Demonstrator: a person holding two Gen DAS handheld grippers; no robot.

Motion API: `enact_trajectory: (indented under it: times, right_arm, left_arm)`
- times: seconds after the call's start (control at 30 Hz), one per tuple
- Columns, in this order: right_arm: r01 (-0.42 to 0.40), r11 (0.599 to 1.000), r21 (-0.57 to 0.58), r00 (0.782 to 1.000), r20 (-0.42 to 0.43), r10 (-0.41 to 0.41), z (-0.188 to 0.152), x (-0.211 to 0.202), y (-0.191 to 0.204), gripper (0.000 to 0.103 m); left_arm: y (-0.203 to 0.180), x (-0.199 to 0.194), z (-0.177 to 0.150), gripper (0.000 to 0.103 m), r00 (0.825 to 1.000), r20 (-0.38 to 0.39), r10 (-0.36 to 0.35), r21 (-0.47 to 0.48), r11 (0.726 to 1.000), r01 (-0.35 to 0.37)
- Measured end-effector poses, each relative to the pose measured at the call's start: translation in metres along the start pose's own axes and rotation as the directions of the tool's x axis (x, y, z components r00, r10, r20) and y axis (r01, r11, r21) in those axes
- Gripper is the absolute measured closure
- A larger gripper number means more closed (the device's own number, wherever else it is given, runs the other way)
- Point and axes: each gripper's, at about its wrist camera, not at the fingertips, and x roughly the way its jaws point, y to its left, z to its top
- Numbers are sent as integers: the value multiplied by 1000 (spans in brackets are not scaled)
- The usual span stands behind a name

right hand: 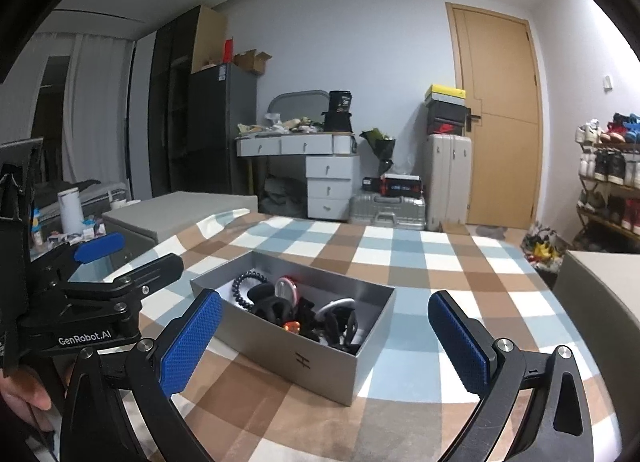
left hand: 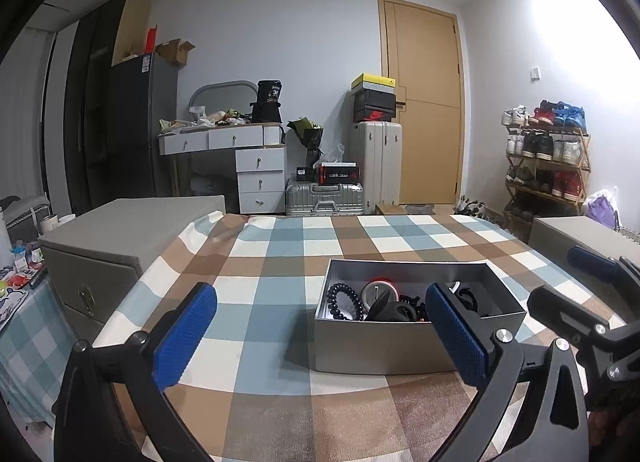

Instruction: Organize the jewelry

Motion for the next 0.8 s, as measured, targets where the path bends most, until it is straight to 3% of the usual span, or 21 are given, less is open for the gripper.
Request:
enact_trajectory:
  times: [0.8]
  right_arm:
    - [0, 1000, -1, 1000, -1, 0, 1, 1, 2, 0]
  left_arm:
    - [0, 0, 0, 1, 1000, 0, 0, 0, 1000, 0]
